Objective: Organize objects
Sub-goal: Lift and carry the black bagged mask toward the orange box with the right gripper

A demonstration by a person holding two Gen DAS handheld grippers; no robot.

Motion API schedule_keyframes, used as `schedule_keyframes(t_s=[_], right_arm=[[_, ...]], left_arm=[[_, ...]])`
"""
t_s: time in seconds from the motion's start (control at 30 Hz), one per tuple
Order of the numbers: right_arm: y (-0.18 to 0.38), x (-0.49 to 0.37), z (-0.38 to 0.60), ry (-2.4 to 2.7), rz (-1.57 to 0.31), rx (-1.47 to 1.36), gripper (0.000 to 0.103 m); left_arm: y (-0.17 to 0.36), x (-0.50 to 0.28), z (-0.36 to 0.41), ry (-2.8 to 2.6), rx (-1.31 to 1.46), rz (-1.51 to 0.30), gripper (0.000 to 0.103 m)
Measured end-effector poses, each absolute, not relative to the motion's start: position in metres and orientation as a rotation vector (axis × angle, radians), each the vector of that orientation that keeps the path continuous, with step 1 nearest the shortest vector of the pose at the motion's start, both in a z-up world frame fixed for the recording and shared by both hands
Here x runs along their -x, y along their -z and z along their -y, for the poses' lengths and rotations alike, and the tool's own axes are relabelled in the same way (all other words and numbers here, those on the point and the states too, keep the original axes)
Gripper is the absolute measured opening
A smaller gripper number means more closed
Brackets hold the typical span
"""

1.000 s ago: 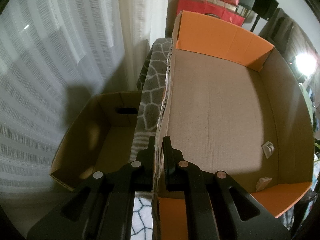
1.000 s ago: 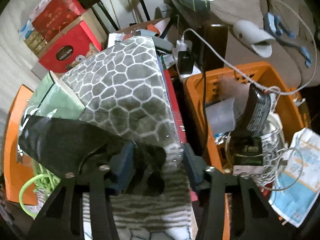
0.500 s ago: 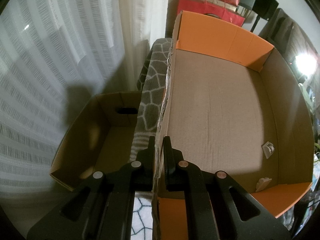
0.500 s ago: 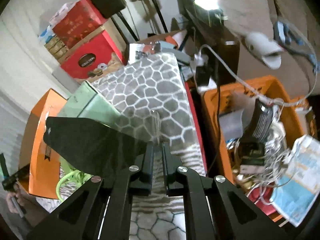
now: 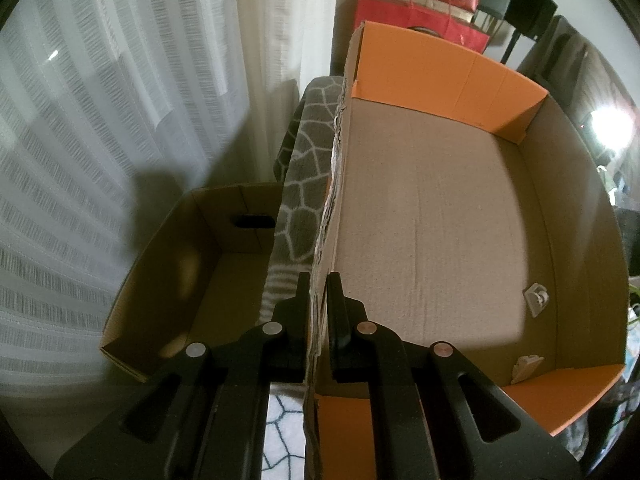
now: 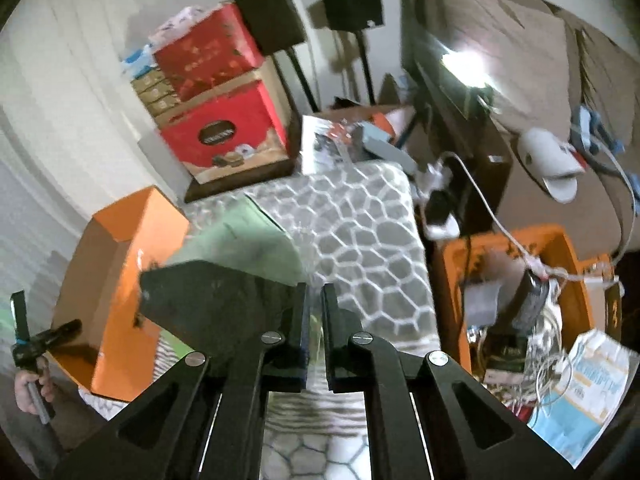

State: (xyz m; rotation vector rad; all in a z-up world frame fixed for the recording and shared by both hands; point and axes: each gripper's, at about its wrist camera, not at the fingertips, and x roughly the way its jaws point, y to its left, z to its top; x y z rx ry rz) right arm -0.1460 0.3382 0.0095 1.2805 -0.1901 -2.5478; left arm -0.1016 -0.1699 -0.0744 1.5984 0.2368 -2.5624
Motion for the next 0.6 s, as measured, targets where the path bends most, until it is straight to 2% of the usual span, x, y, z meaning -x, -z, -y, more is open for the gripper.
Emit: schedule_keyframes(t_s=[0.27, 0.6], right_arm=[[-0.067, 0.155, -0.294, 2.551, 0.019, -1.167, 0.003], [-0.136, 0.152, -0.233, 2.511, -0.109, -1.021, 0.003]], left_arm=[[0.074, 0.103, 0.169, 2.56, -1.601, -0.229, 0.007], [0.074, 0.103, 0.169, 2.558, -1.601, -0.228, 0.007]])
